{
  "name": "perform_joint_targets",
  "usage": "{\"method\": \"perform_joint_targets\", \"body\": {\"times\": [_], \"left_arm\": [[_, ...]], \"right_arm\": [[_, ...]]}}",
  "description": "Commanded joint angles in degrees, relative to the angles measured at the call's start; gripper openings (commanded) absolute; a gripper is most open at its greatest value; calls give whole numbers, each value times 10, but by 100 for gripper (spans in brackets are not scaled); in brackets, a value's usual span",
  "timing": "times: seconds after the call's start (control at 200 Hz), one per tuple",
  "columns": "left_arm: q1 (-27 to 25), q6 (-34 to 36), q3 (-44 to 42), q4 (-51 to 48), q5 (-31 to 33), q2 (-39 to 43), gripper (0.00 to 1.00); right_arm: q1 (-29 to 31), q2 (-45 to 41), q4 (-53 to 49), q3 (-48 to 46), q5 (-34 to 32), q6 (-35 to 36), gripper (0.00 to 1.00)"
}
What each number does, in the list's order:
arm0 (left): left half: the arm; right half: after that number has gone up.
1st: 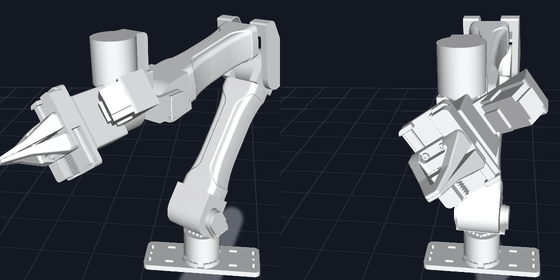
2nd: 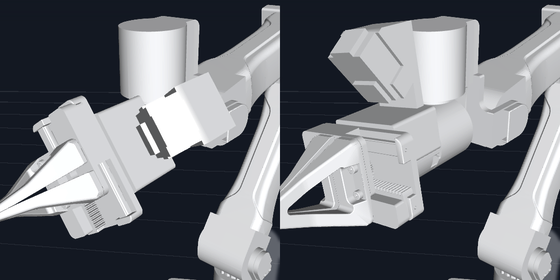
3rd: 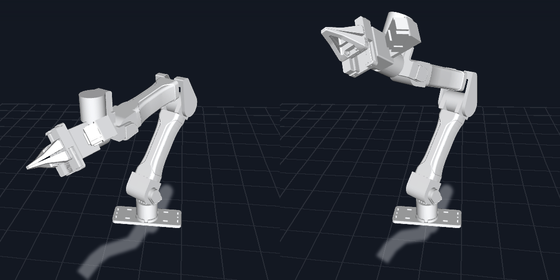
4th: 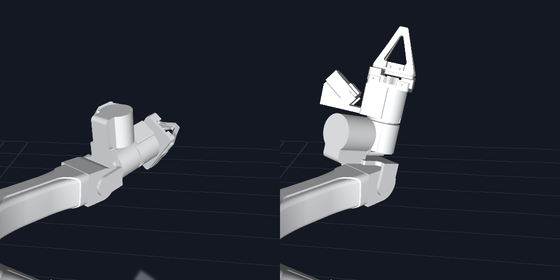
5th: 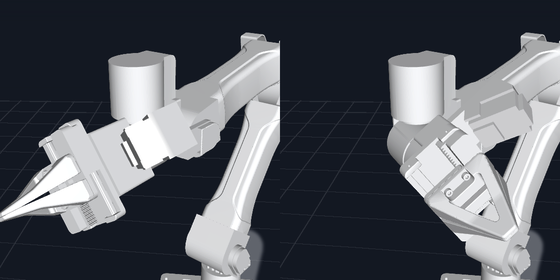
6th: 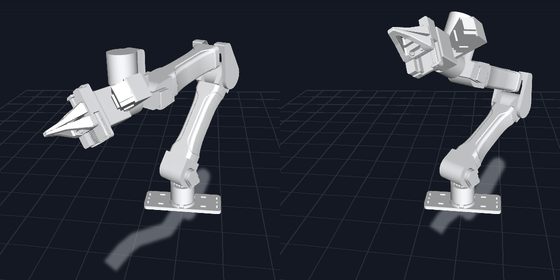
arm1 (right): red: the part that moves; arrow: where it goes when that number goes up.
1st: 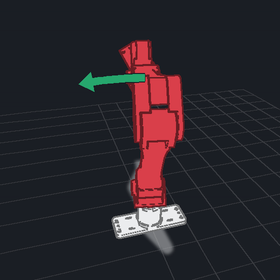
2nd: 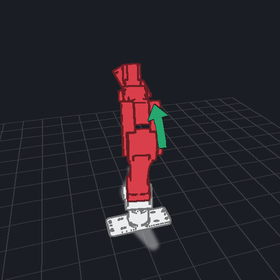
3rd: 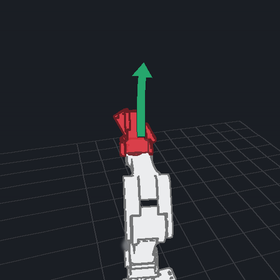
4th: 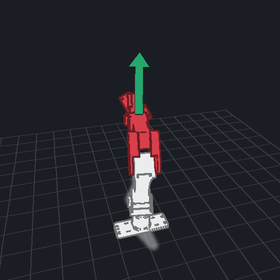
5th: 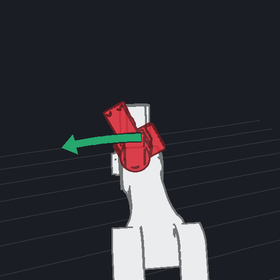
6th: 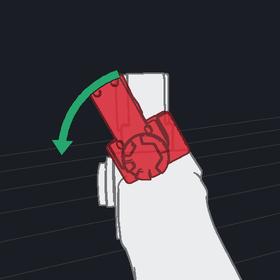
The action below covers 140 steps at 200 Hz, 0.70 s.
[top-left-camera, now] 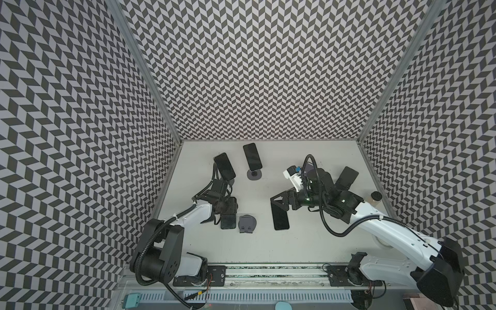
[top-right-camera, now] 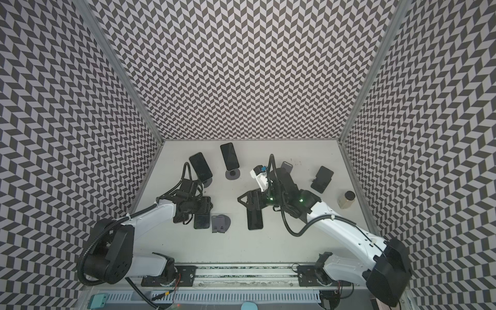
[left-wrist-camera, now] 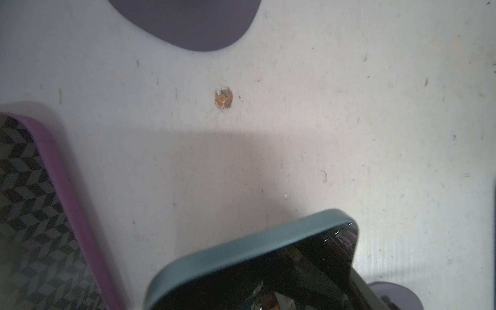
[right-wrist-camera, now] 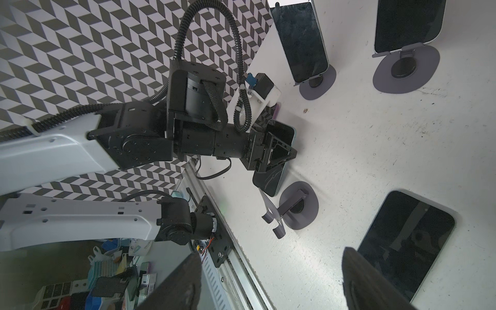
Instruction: Remove the phone from the phone stand
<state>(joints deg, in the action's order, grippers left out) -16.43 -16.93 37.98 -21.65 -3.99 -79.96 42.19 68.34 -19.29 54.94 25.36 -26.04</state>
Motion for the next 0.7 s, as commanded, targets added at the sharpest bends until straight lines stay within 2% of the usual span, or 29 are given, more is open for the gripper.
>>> {"method": "perform_joint_targets", "body": {"times": [0.0, 0.696], "left_arm": [[5, 11, 24, -6, 1, -9, 66], [8, 1, 26, -15, 7, -25, 71]], "right_arm": [[-2, -7, 14, 10, -1, 5, 80], [-2, -7, 15, 9, -1, 8, 80]]}}
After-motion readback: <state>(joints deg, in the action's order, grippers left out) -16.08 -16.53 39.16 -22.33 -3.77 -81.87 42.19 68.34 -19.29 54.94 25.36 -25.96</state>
